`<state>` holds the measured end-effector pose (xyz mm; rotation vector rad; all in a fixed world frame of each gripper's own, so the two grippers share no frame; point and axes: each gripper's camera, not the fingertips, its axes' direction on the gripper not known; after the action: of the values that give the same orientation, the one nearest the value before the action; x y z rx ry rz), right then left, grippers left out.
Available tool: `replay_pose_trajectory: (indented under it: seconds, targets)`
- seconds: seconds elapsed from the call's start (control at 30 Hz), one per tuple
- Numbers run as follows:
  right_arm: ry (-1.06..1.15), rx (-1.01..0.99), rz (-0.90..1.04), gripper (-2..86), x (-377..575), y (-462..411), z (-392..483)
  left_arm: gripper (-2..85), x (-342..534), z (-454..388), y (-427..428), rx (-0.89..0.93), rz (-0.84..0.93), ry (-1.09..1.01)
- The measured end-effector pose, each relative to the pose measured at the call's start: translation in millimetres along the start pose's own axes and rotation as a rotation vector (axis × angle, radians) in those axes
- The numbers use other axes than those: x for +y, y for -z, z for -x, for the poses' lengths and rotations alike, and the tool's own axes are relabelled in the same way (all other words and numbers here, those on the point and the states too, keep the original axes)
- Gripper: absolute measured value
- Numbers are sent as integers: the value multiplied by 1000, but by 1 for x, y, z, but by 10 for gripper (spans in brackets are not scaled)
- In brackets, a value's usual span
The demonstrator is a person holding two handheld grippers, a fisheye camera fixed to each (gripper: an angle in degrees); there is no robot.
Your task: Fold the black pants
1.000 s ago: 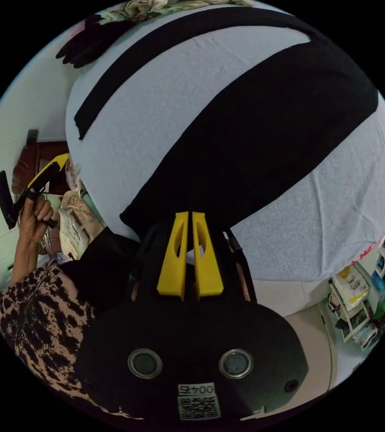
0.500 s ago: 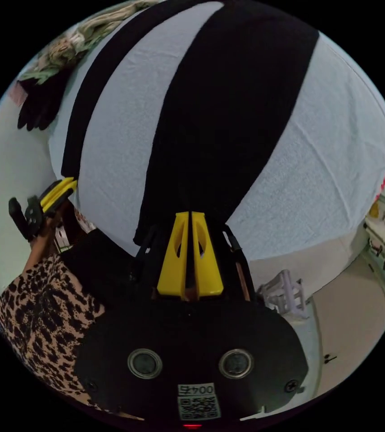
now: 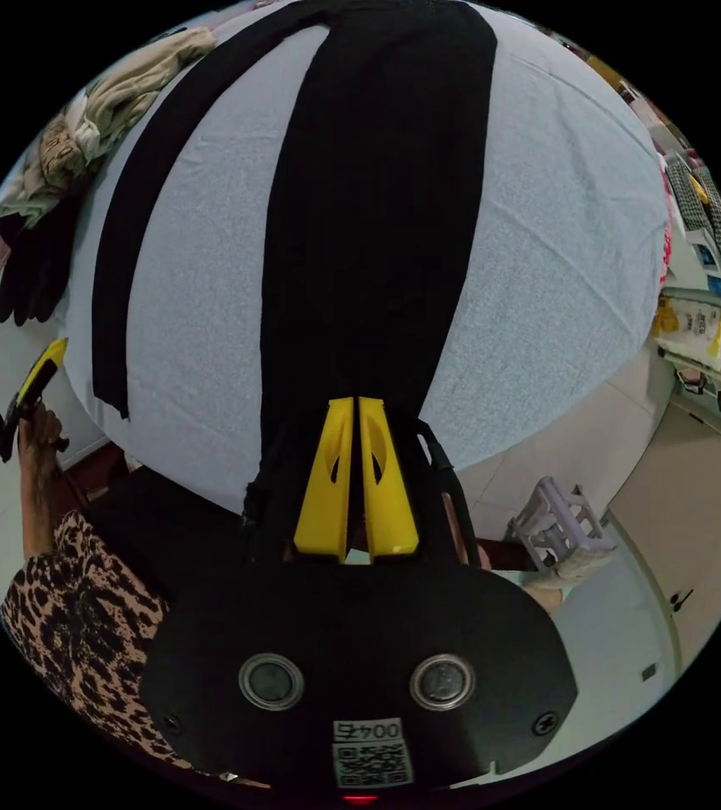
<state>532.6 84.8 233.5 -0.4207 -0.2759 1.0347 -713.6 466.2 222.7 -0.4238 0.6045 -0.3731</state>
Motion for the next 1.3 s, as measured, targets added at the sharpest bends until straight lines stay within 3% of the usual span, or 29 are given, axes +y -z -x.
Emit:
replay_pose_trajectory:
  seconds: [0.2, 0.4, 0.57, 0.63, 0.97, 1.3]
  targets:
    - [-4, 5, -66, -5, 5, -1, -3, 63, -86, 26, 13, -68, -64, -107]
    - [-66, -277, -139, 7, 18, 0, -38, 65, -130, 51, 6, -94, -84, -68]
    - [-57, -653, -500, 78, -13, 51, -64, 36, -139, 61, 13, -182, -127, -80]
    - [-63, -691, -597, 77, -39, 67, -67, 27, -146, 65, 19, -204, -136, -64]
    - [-13, -641, -625, 78, -252, 101, -33, 9, -189, 113, 51, -33, -137, 21]
    - [-41, -584, -621, 82, -338, 107, -10, 8, -223, 120, 70, -72, -140, 11]
